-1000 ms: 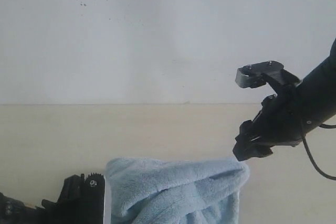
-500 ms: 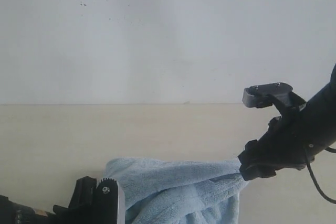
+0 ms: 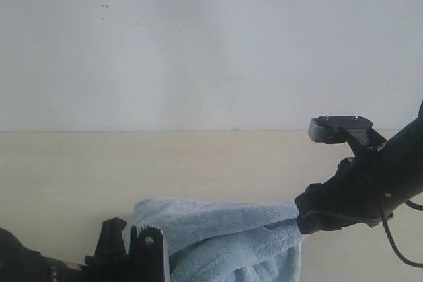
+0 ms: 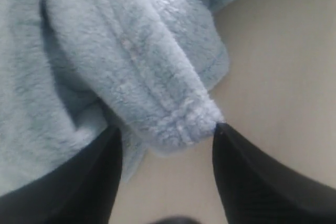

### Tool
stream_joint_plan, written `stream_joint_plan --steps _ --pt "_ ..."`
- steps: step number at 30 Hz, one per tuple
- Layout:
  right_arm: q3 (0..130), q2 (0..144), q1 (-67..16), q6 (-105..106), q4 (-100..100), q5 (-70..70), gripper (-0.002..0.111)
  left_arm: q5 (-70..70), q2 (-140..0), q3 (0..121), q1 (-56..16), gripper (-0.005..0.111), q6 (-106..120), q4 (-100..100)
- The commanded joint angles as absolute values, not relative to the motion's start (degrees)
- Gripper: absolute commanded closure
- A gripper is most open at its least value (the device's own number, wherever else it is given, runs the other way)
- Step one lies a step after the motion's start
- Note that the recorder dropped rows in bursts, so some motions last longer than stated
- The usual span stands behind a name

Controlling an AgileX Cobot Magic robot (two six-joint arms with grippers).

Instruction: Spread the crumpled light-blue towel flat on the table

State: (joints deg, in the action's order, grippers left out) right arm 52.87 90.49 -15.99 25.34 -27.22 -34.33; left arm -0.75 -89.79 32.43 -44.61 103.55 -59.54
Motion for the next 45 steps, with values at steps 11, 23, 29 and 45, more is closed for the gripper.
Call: stream_joint_plan --steps 11,23,29,45 --pt "52.67 89.94 -15.94 25.45 -28.74 -32.78 0.043 5.05 -96.80 35.79 -45.39 0.083 95.79 -59.52" --pt "52.44 89.94 -19.64 25.69 -33.18 -57.27 0.043 7.41 -80.10 34.17 -45.27 0.103 94.26 -67.08" --pt "46.22 89.94 -30.97 24.40 -29.57 -49.78 0.043 -1.86 -84.09 30.26 -45.27 0.069 99.26 -63.52" --pt "40.93 89.94 -34.02 20.82 -27.53 -32.69 0.043 3.50 -95.99 34.26 -45.40 0.051 90.93 -66.91"
